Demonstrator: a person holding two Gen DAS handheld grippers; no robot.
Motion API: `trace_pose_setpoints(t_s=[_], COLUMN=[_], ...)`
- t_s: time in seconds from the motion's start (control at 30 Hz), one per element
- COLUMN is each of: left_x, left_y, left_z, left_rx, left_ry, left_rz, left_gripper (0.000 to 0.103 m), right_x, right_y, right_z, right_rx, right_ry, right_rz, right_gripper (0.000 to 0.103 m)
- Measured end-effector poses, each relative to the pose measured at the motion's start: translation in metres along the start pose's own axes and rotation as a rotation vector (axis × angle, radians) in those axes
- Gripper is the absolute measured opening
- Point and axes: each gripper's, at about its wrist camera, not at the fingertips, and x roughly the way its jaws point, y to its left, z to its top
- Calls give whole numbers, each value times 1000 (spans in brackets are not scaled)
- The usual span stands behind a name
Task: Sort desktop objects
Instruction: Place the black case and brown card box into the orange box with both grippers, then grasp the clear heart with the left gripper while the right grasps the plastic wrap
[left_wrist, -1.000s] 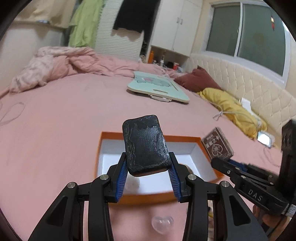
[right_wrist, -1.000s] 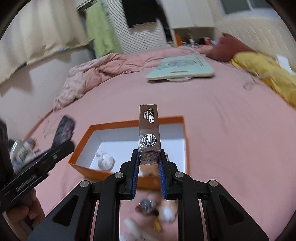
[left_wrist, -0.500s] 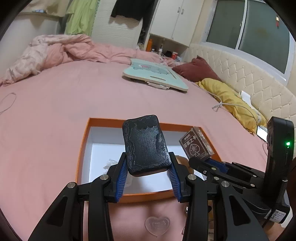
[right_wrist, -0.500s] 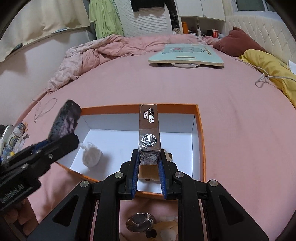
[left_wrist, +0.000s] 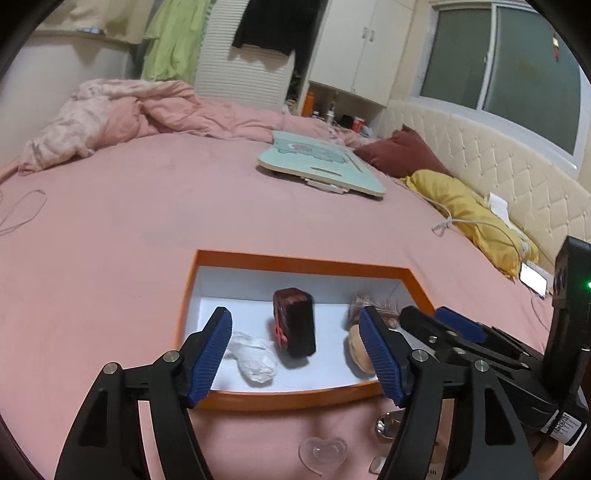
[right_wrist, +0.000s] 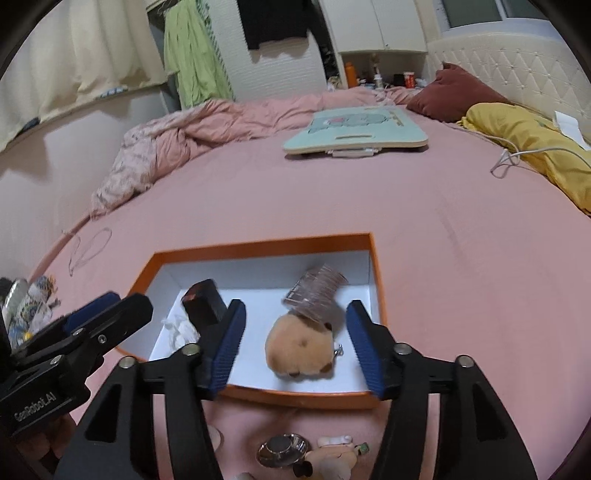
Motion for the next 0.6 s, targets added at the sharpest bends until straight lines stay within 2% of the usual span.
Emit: trace_pose_setpoints(t_s=[0.33,0.5,0.6], left_x=[-7,-24,-27], left_y=[15,20,16], left_z=[0,-11,-25], left_rx=[-56,-99,-120], left_ry=[-13,-2,54], left_rz=[13,0,-22], left_gripper=[74,74,73], right_x=[-6,-23,-35], right_y=[-15,-42,-62], right_z=[7,7,6], right_rx=[67,197,297], right_ry=[-18,-30,-27], right_rz=[-20,-26,-16], right_gripper=[61,61,61])
